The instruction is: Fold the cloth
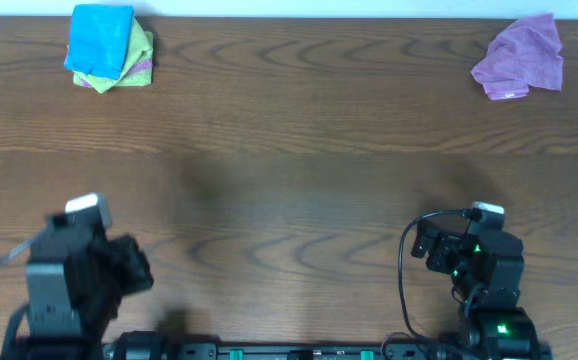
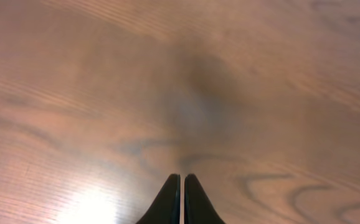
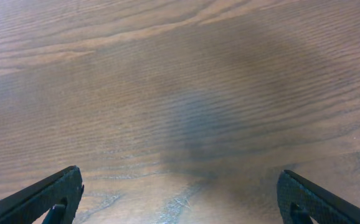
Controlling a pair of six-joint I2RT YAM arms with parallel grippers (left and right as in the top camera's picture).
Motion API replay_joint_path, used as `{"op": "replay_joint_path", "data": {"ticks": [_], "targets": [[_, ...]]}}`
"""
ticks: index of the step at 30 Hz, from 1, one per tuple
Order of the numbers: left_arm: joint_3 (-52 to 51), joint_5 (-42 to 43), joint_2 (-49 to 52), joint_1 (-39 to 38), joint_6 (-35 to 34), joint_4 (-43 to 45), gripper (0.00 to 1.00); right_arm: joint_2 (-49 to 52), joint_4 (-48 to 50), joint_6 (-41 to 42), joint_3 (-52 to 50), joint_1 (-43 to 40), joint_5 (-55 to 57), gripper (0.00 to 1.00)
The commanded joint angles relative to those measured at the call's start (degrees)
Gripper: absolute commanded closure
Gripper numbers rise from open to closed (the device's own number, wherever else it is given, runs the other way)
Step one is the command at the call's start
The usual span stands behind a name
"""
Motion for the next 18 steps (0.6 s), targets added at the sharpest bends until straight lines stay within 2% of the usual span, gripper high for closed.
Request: {"op": "replay_joint_path", "data": {"ticks": [1,6,9,10,13,18], "targets": [[-2.3,-5.3,-5.3,0.1,-4.8,-4.9,0.8,-0.3,0.0,0.7,-0.4,-0.3,0.4,0.01],[-2.3,-7.9,-8.6,0.1,-5.3,-7.8,0.68,-0.3,0.0,0.7,-0.4,-0.3,0.3,0.01],[-1.8,-7.8,-8.8,0.1,-7.5,-7.4,0.53,-0.3,0.0,0.7,-0.4,-0.3,0.4,0.01],[-1.4,-7.9,-8.8,0.1,-9.7,-6.4,0.03,-0.3,0.0,0.7,-0.4,-0.3,0.4,0.01],[-1.2,-7.6,-8.8,0.1,-10.0,-2.1,0.23,-0.3,0.0,0.7,-0.4,-0.3,0.4,0.01],[-1.3,-8.2,-8.8,0.1,-10.0,0.1,0.29,-0.3,0.0,0.7,-0.4,-0.3,0.4,0.01]]}}
